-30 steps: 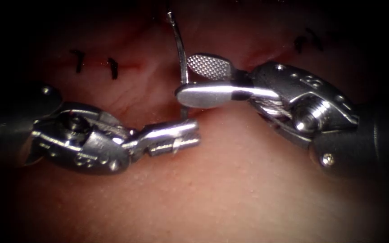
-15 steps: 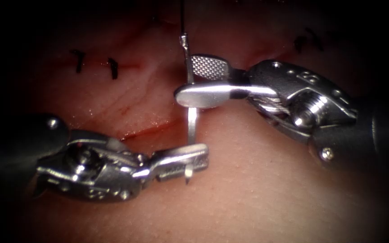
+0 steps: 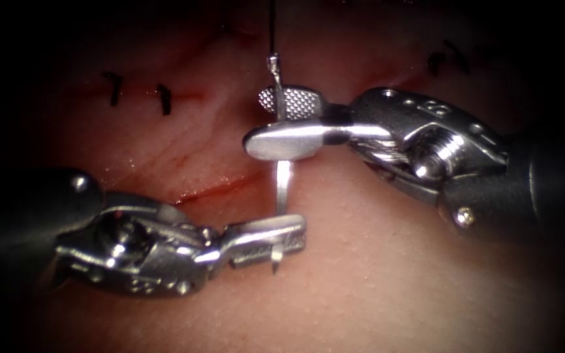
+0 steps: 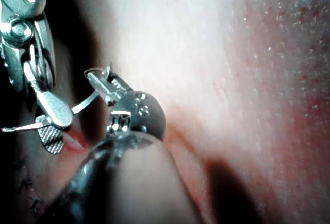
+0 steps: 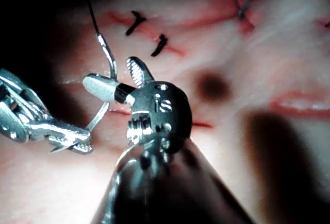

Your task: Wound Closure

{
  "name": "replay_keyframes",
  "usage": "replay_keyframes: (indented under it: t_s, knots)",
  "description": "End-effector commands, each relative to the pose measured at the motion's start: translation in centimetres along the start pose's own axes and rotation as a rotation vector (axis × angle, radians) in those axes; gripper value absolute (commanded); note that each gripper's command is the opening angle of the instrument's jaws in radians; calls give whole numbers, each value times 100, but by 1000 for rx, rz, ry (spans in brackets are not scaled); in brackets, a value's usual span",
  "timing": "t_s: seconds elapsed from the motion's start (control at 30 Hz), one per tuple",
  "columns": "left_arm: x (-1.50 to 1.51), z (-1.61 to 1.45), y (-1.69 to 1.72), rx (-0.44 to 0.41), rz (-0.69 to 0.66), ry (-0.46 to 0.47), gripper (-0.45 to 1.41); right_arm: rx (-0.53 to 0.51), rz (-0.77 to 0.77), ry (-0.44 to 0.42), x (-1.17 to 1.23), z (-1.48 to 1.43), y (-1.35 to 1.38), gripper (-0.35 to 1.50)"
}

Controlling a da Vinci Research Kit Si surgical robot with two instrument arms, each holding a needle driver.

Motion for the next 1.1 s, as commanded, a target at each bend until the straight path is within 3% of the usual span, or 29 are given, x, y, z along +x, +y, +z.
replay_keyframes:
  t_s: [0.03,0.1,0.13,0.17,0.2,0.43,0.47,0.5,0.53,0.57,0.63,0.83,0.93,0.97,1.03,1.1]
  knots:
    - [-4,8,0,-3,8,2,-45,0,1,1,0,13,-1,81]
    - [-4,8,-1,-6,14,4,-45,-2,3,0,0,15,-2,79]
    - [-4,8,-1,-5,14,10,-45,-4,3,-5,0,17,-3,64]
    - [-4,8,-1,-5,14,10,-45,-2,3,-8,0,17,-4,27]
    - [-4,8,-1,-5,14,11,-45,5,4,-12,-1,17,-4,-35]
    - [-3,8,-1,-8,20,11,-45,-20,5,-16,0,18,-5,-35]
    - [-3,7,-1,-9,20,12,-20,-23,6,-16,1,18,-5,-35]
    - [-3,7,-1,-9,20,12,-20,-23,6,-16,1,18,-5,-35]
    - [-3,6,-1,-9,26,13,46,-22,6,-13,1,18,-5,-35]
    - [-3,4,0,-10,-20,17,83,-21,6,-1,2,18,-4,-35]
    - [-3,0,1,-16,-60,23,98,-19,5,10,3,18,-3,-35]
    - [-2,-34,16,-18,-105,23,104,23,-73,34,5,21,7,-35]
    - [-3,-62,29,-17,-152,29,83,86,-206,24,10,27,18,-35]
    - [-4,-72,36,-10,-171,28,69,121,-313,24,14,30,23,-35]
    - [-6,-78,40,-4,-175,25,64,137,-355,25,15,32,25,-35]
    - [-12,-87,50,4,-215,14,37,191,-428,33,19,41,31,-35]
